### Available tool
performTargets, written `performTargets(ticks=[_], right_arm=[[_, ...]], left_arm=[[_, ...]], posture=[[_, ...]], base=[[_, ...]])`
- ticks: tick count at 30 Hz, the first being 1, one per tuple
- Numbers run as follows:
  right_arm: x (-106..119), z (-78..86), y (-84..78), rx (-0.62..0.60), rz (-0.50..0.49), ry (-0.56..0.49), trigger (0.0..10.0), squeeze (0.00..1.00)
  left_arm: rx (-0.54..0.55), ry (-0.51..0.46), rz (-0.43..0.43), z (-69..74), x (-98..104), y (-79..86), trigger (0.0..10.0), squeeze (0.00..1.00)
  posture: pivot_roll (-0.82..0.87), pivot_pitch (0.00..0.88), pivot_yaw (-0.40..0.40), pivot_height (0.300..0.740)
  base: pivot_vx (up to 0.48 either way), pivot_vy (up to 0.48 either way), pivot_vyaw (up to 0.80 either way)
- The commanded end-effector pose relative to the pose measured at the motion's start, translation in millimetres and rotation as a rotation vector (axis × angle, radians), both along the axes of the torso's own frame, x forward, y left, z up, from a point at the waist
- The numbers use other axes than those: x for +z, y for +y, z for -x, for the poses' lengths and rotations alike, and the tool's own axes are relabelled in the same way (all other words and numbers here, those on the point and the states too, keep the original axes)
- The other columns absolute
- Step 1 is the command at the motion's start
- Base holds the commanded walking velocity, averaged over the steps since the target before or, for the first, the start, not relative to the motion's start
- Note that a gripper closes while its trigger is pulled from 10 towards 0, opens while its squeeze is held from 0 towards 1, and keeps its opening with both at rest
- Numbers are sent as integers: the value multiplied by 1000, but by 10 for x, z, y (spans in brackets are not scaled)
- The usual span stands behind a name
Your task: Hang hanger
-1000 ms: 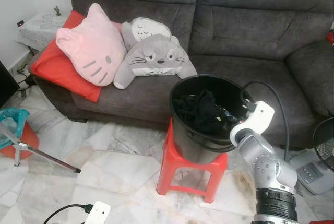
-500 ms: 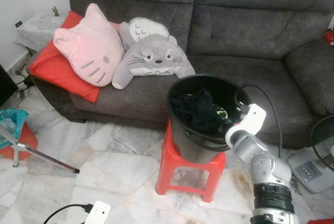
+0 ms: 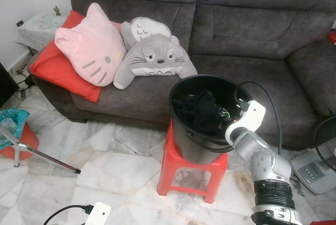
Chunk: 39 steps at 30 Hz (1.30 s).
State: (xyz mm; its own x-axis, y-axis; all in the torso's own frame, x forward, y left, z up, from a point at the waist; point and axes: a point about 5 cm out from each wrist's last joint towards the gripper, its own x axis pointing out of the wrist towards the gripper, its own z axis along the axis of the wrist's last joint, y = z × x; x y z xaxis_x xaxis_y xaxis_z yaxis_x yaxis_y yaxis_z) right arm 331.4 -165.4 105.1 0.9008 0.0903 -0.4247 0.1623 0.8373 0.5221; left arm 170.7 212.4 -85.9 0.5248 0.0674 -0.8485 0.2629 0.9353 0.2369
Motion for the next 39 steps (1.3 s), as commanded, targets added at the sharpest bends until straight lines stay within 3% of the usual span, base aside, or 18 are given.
performTargets(ticks=[1,17,22,39], right_arm=[[20,-14,3,6,0,-8,10000,0],[20,-14,3,6,0,-8,10000,0],[-49,-148,49,9,-43,30,10000,0],[-65,-212,93,3,-78,40,9961,0]], left_arm=[[1,13,-11,33,-9,31,10000,0],[1,13,-11,33,-9,31,10000,0],[-13,24,-7,47,-19,15,10000,0],[-13,28,-13,44,-16,28,10000,0]], posture=[[45,50,-12,736],[45,50,-12,736],[60,36,-9,736],[66,39,-7,736]], base=[[0,0,0],[0,0,0],[0,0,0],[0,0,0]])
